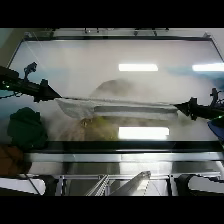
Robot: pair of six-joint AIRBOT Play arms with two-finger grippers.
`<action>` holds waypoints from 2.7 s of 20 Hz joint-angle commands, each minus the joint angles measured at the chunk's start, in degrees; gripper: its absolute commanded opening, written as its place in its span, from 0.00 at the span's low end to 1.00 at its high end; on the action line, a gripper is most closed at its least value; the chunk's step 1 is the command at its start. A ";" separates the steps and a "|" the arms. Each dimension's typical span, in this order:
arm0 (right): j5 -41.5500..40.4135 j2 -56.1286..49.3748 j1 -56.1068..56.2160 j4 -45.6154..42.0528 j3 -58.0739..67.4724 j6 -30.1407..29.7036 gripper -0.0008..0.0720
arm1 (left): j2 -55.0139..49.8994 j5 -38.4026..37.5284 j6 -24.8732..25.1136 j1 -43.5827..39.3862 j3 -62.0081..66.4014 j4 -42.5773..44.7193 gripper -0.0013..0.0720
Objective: Fold the shirts.
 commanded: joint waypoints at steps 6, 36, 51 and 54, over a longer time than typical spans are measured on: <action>-4.04 -5.97 5.81 13.09 0.02 -15.21 0.04 | -16.92 -0.11 -1.49 -3.32 9.68 0.00 0.04; 4.52 -14.34 11.65 -9.38 13.86 7.48 0.67 | 4.33 3.26 -3.02 -6.14 -3.98 -5.57 0.05; 28.44 -4.96 4.46 -8.94 25.68 10.27 0.04 | -27.36 -16.17 -10.73 -46.31 22.18 -2.10 0.05; 31.28 -4.94 3.78 -8.85 27.74 10.80 0.04 | -33.09 -14.25 -14.47 -49.81 29.94 -3.19 0.05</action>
